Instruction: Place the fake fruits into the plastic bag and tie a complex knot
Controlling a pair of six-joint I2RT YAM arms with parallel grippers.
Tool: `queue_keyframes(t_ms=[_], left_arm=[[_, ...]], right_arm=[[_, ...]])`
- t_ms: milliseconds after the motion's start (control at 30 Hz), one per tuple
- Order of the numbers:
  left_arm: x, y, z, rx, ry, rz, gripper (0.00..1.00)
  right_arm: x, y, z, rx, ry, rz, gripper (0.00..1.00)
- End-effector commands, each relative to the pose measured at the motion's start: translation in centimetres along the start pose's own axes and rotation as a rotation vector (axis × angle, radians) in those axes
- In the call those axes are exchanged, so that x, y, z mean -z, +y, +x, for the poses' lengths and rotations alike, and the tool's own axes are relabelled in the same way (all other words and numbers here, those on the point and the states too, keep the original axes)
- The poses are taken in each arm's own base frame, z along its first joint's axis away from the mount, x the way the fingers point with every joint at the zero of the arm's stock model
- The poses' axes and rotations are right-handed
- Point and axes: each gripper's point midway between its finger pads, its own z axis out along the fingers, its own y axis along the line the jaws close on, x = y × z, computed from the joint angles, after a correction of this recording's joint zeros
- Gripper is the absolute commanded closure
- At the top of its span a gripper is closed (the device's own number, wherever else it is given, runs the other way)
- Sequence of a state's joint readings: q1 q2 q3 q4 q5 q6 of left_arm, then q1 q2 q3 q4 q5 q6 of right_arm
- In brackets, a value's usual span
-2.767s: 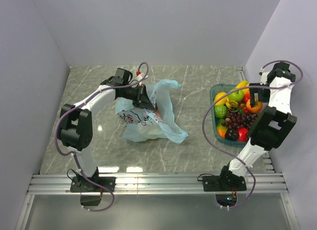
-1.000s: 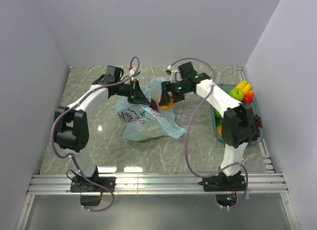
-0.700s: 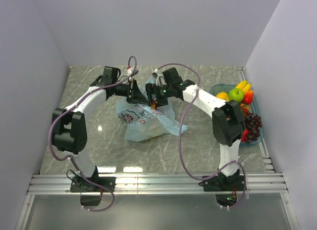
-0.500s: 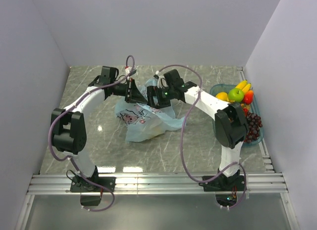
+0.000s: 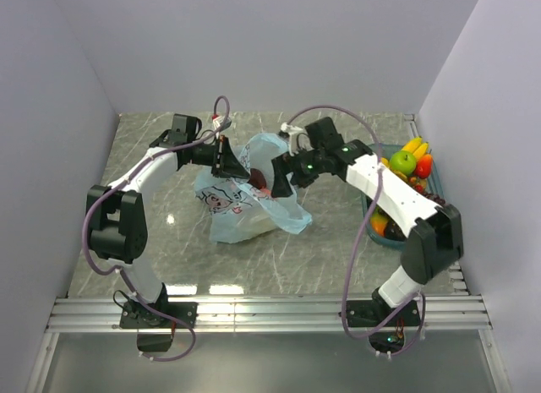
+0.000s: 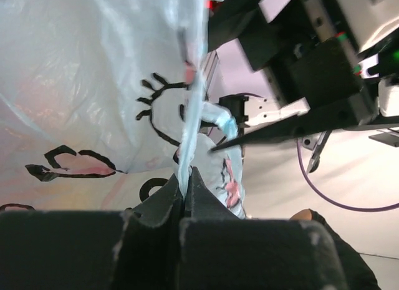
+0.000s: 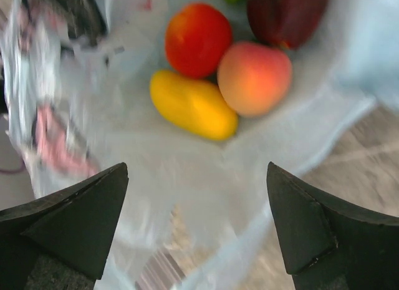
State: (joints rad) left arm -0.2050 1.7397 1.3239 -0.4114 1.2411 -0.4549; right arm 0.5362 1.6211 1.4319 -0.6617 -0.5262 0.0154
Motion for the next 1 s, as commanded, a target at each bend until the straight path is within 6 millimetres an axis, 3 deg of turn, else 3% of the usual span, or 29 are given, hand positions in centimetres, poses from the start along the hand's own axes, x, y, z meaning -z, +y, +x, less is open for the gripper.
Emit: queue_keyframes(t_ms=[0,100,167,233,300,567,733,800,900,933,967], left_arm=[[0.3,-0.1,-0.4,-0.060,0.007,-0.019,0.98],[0.4,0.6,-0.5,-0.074,0.032,-0.042,0.98],[0.3,1.0,-0.4,-0.093,0.044,-0.047,0.98],[0.3,1.1,-0.4,-0.090,0.054,-0.044,0.98],[0.2,1.2,-0.4,-0.086,0.057,-0.040,0.97],[0.2,1.4,-0.5,-0.088,0.062,-0.041,0.95],[0.2,1.4,-0.6,-0.069,0.062,-0.041,0.95],[0.1,1.5,-0.6,-0.064,0.062,-0.037,0.94],[0.1,1.5,-0.7,-0.065,0.064,-0.037,0.93],[0.2,1.5,-0.6,-0.068,0.066,-0.042,0.90],[0.2,1.6,-0.7,-0.070,0.065,-0.047,0.87]], right_arm=[[3.8,-1.2,0.5,0.081,-0.038,0.015,0.02],[6.3,-2.3,-0.7,0.103,-0.125,0.044,0.05],[8.2,-4.2,-2.0,0.105,-0.203,0.102,0.05],[9.4,-6.6,-4.1,0.142,-0.289,0.201,0.02],[9.9,-7.7,-6.3,0.228,-0.374,0.249,0.00],[6.8,-7.8,-10.0,0.424,-0.448,0.141,0.00],[4.2,-5.9,-11.3,0.494,-0.429,0.054,0.03],[2.9,-5.7,-11.3,0.505,-0.414,0.049,0.07],[1.9,-6.1,-12.0,0.494,-0.423,0.055,0.22],[1.9,-6.2,-12.5,0.480,-0.433,0.068,0.44],[1.9,-6.3,-12.9,0.475,-0.441,0.074,0.57]])
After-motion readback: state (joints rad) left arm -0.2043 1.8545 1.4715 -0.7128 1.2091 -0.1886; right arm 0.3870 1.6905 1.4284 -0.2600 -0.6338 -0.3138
